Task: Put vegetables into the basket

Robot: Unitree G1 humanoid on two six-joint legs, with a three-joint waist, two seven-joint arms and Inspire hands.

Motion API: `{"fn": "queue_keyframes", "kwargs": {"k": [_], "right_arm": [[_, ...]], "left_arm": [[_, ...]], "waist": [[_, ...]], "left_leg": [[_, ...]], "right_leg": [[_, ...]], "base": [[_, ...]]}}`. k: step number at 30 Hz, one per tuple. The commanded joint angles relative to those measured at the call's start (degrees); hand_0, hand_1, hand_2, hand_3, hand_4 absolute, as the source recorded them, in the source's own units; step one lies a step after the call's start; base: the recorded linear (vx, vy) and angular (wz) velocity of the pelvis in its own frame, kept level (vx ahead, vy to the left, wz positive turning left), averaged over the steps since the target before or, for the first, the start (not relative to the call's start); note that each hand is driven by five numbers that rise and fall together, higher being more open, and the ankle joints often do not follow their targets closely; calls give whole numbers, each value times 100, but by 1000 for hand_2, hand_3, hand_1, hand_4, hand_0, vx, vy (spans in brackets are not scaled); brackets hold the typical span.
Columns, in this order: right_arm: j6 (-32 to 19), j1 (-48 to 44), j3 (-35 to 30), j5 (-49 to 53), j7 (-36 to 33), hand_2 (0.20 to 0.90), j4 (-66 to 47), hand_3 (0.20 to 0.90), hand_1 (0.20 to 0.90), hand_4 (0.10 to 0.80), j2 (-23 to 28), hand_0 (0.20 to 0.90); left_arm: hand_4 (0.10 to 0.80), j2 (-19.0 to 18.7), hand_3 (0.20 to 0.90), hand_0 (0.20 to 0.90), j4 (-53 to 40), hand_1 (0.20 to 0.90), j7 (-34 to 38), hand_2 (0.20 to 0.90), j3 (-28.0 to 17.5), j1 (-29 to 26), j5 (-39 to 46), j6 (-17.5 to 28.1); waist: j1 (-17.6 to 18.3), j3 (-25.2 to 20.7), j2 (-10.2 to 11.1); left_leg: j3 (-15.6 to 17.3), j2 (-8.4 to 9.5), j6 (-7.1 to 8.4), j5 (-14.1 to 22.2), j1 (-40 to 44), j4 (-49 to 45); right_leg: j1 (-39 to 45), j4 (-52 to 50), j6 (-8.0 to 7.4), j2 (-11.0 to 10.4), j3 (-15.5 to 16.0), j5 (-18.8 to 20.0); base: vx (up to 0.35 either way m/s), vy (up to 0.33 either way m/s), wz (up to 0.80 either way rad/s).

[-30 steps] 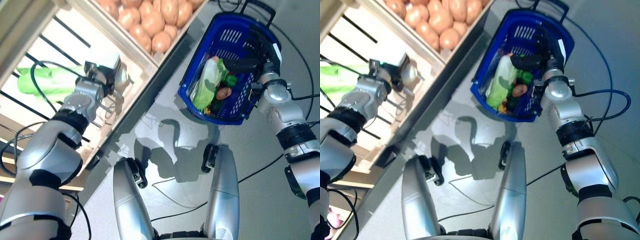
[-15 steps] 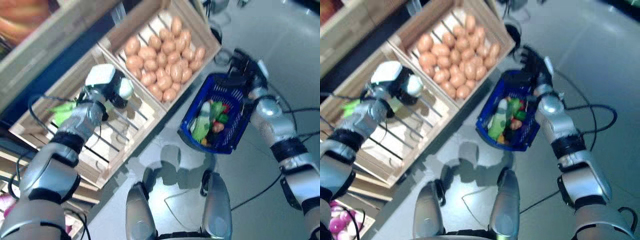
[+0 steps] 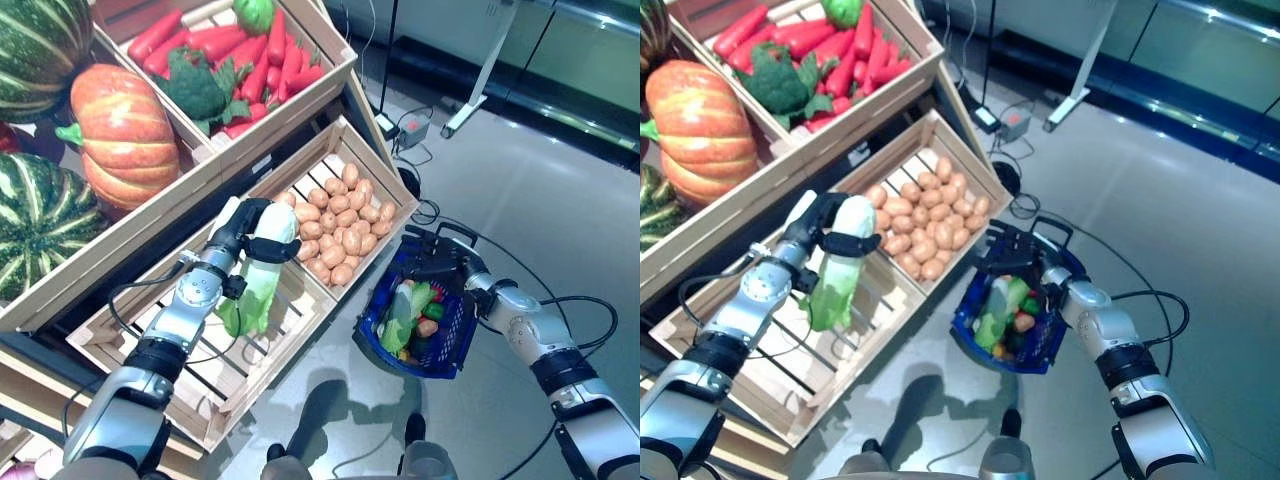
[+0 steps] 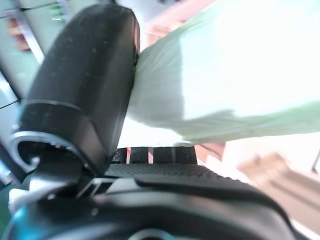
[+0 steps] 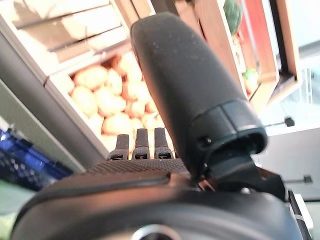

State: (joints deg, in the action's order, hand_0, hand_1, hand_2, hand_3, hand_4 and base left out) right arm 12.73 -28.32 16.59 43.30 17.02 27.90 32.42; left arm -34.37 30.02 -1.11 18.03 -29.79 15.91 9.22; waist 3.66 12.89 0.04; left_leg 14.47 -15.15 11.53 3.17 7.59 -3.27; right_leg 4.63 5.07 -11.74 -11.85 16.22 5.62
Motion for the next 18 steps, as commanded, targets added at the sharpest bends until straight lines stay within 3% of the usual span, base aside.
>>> {"fn": "queue_keyframes", "kwargs": {"k": [1,8,18], "right_arm": [[102,14,70,487,693,900,-273,900,900,800,-190,900],[302,-113,280,878,797,900,-356,900,900,800,-391,900],[591,-251,542,1086,939,900,-712,900,900,800,-668,900]], "left_arm": [[400,54,300,300,-567,300,33,300,-293,-202,765,817],[400,449,300,300,-1088,300,-49,300,-148,-202,1153,719],[400,662,300,300,-1273,300,-394,300,54,-125,1584,544]], "waist": [[-242,-1269,116],[-223,-1317,143],[-222,-1362,124]], "left_leg": [[-238,271,-177,-790,-540,827],[-233,244,-215,-685,-394,827],[-225,235,-215,-626,-281,827]], "right_leg": [[-7,-88,-57,-142,-39,-116],[63,-142,-3,-91,-94,-195],[147,-98,1,-74,-121,-209]], "base": [[5,-19,5],[6,-6,2],[18,3,0]]}}
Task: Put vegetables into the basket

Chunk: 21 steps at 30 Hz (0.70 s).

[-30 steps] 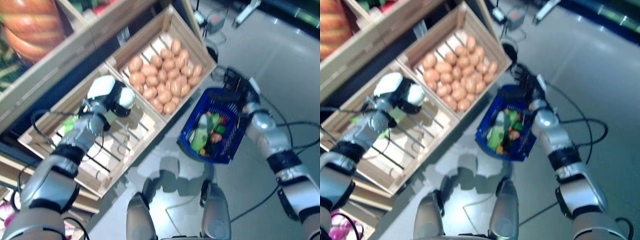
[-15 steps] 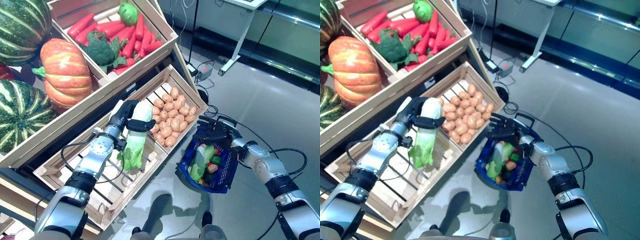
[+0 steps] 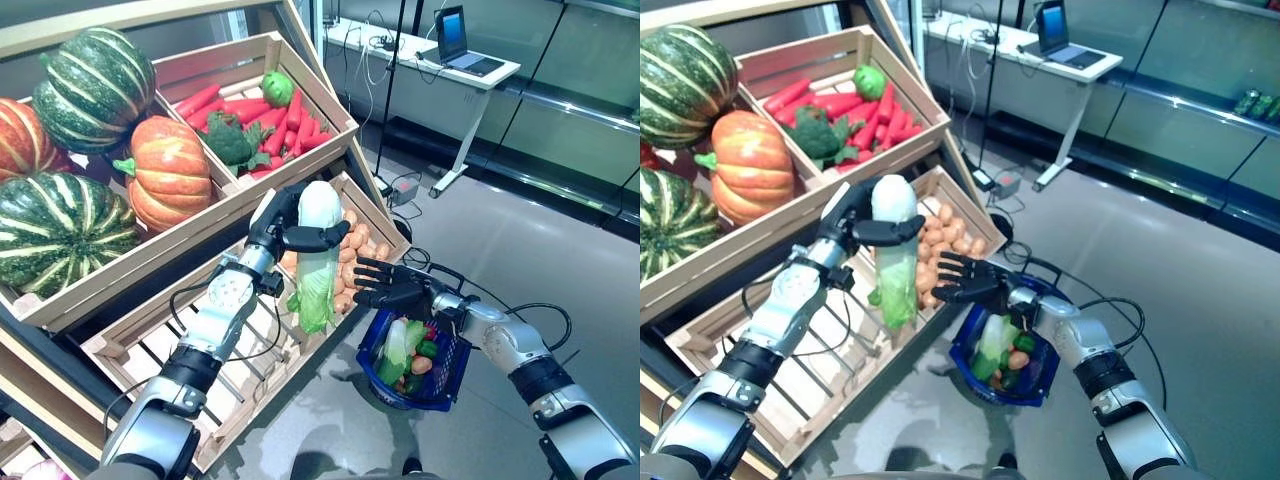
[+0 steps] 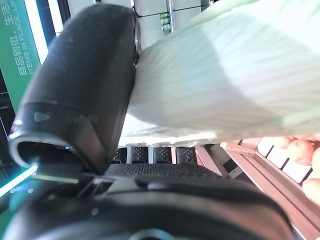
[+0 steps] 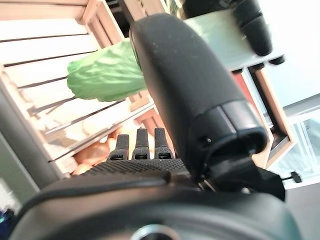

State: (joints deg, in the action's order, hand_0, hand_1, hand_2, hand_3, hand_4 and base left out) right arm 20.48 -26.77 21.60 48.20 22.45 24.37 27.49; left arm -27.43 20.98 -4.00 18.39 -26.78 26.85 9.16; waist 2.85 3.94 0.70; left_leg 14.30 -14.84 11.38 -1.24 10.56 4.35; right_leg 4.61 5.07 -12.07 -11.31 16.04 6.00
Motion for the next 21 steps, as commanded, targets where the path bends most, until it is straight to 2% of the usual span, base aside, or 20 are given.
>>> {"fn": "queue_keyframes", "kwargs": {"k": [1,12,21], "right_arm": [[-172,-415,69,623,406,900,-347,900,900,800,-204,900],[-388,-743,363,490,13,900,-465,900,900,800,-380,900],[-227,-906,534,539,-179,900,-345,900,900,800,-591,900]], "left_arm": [[400,-17,300,300,-414,300,-153,300,30,-414,535,535],[400,135,300,300,-674,300,-488,300,316,-434,844,512],[400,346,300,300,-993,300,-765,300,399,-357,1427,613]], "waist": [[-151,-472,59],[-198,-516,65],[-256,-550,66]], "left_leg": [[-205,198,-196,-182,-566,65],[-231,181,-187,-151,-509,65],[-240,183,-187,-129,-483,65]], "right_leg": [[164,-95,32,-129,-93,-249],[230,-74,38,-125,-118,-268],[263,-57,50,-150,-93,-271]], "base": [[31,7,-1],[10,1,0],[0,0,0]]}}
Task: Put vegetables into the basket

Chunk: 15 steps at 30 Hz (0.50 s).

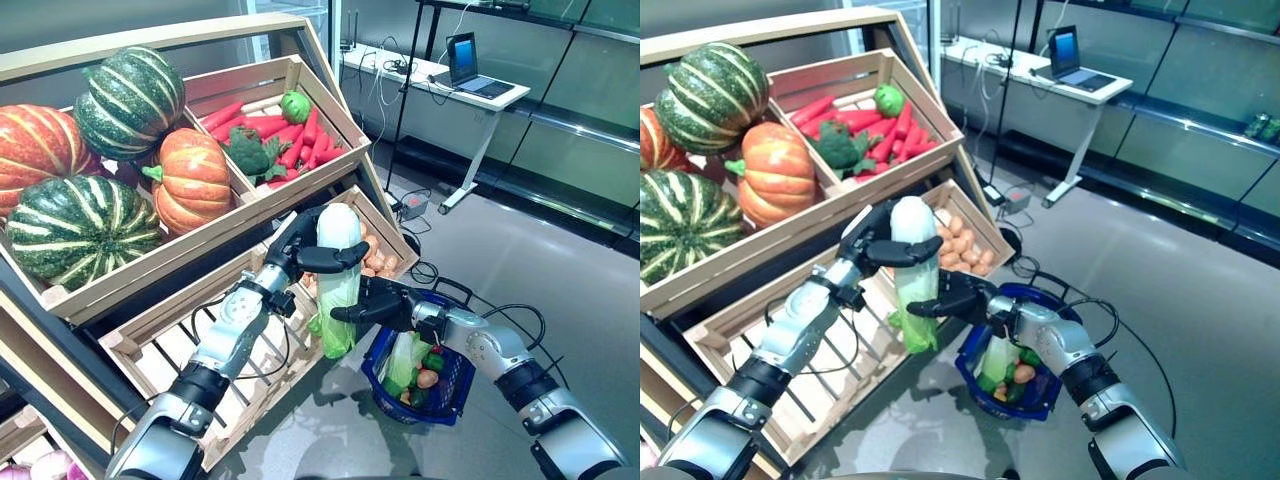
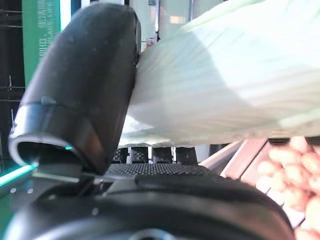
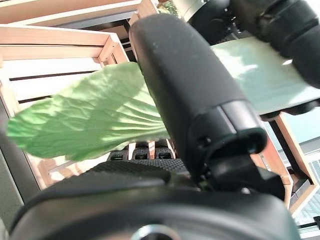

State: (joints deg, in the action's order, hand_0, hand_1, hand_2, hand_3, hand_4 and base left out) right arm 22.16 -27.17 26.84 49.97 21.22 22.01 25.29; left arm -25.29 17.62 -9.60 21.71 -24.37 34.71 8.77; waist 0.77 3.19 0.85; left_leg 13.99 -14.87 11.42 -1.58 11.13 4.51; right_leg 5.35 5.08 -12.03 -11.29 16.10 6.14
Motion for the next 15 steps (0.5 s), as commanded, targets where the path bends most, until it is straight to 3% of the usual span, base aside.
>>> {"fn": "queue_keyframes", "kwargs": {"k": [1,14,15], "right_arm": [[-382,-869,18,383,-61,900,-96,900,900,800,-387,900],[-250,-1167,-16,1171,-59,900,195,900,900,800,-821,900],[-232,-1185,-16,1212,-59,444,207,444,444,496,-823,444]], "left_arm": [[400,141,300,300,-686,300,-212,300,76,-589,663,646],[400,526,300,300,-825,300,-627,300,433,-393,1313,326],[400,540,300,300,-812,300,-653,300,447,-372,1312,349]], "waist": [[-52,-477,51],[-144,-529,59],[-145,-534,59]], "left_leg": [[-211,186,-190,-94,-539,49],[-264,181,-184,-61,-521,49],[-256,176,-182,-63,-517,49]], "right_leg": [[192,-54,46,-155,-97,-284],[241,-29,41,-172,-72,-305],[243,-30,42,-172,-75,-305]], "base": [[0,0,0],[5,-8,3],[0,0,0]]}}
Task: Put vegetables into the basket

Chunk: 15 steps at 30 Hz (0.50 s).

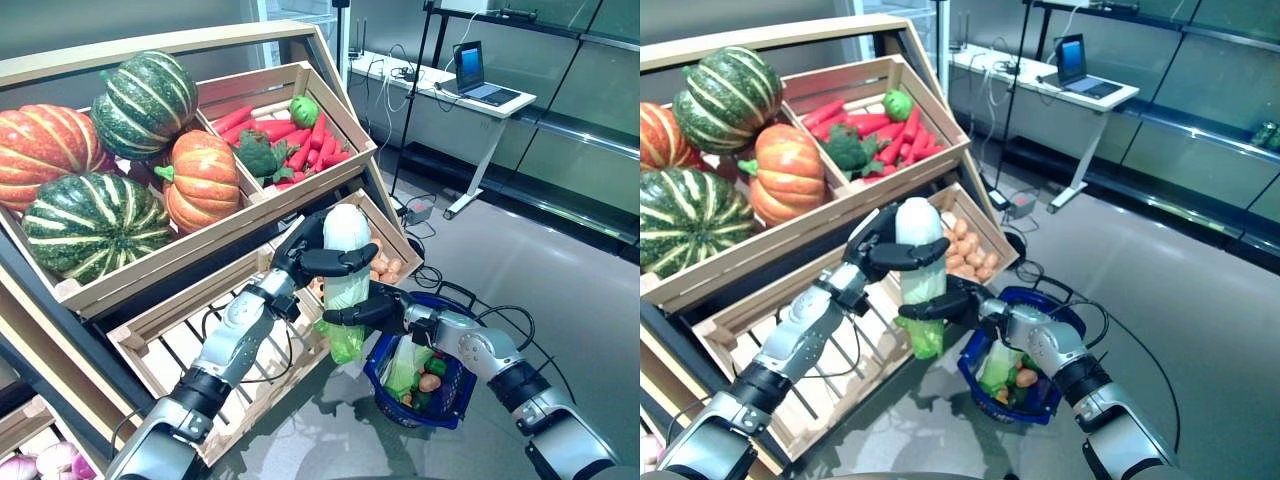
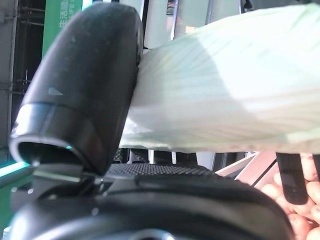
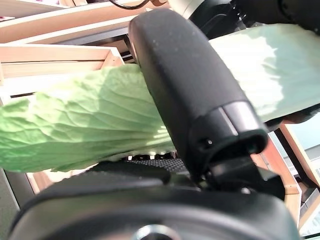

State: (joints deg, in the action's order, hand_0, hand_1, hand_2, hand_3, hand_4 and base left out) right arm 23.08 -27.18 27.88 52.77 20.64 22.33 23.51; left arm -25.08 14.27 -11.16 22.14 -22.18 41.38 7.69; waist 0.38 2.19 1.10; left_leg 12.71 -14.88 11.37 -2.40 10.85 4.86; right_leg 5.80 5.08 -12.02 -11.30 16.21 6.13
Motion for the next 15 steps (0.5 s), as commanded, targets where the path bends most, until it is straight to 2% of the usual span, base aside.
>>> {"fn": "queue_keyframes", "kwargs": {"k": [1,15], "right_arm": [[-321,-1189,-116,951,-14,300,187,300,300,400,-649,300],[-339,-1172,-181,1060,-96,300,386,300,300,400,-604,300]], "left_arm": [[400,523,300,300,-471,300,-520,300,412,-583,657,474],[400,391,300,300,-710,300,-409,300,376,-662,709,412]], "waist": [[-107,-436,35],[-85,-451,27]], "left_leg": [[-124,175,-175,18,-487,14],[-116,146,-176,29,-477,14]], "right_leg": [[199,-30,41,-170,-87,-306],[177,-46,40,-190,-145,-313]], "base": [[0,0,0],[0,0,0]]}}
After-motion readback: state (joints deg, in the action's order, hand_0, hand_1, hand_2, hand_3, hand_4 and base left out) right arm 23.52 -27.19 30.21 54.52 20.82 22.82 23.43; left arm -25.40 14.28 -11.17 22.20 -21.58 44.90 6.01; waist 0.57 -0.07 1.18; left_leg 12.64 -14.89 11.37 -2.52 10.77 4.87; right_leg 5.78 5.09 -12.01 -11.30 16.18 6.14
